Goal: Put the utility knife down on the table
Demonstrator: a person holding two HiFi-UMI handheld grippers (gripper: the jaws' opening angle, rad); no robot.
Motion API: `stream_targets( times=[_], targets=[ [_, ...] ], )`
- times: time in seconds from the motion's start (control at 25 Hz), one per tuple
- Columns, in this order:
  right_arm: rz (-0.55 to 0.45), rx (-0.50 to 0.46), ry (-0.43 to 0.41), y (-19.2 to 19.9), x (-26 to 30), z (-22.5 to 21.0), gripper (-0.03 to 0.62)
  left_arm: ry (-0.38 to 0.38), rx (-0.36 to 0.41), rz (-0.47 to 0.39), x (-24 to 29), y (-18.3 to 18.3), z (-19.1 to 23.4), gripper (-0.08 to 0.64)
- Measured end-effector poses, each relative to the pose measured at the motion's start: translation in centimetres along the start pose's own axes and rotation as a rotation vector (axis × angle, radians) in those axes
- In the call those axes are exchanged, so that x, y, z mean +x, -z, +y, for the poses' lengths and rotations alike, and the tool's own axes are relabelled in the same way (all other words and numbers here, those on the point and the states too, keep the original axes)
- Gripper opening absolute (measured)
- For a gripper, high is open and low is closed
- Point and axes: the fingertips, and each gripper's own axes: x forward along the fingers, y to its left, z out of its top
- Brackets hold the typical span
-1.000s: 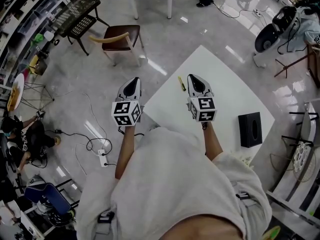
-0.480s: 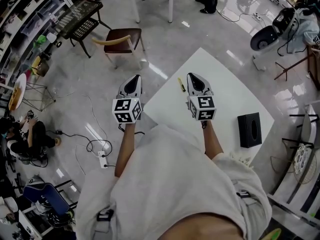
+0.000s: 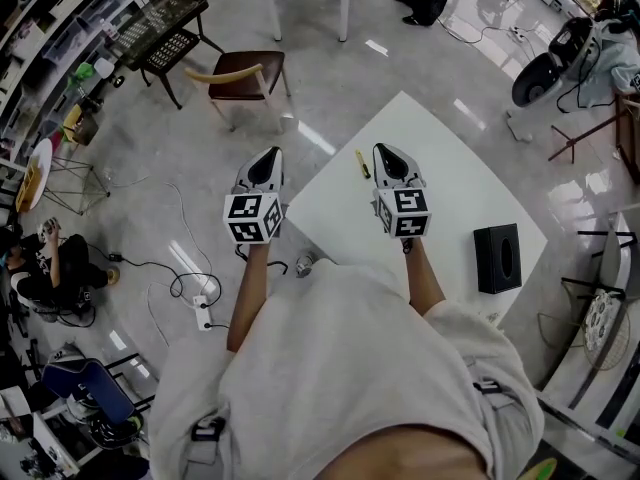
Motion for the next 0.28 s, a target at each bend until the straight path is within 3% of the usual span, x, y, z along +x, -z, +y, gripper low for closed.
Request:
stream_targets(
  times=[0.28],
  targets=[
    [0.003, -0.005, -0.002, 0.32, 0.07, -0.29, 0.032, 0.0, 0.001, 0.003, 0.05, 0.27, -0.36, 0.023]
  ],
)
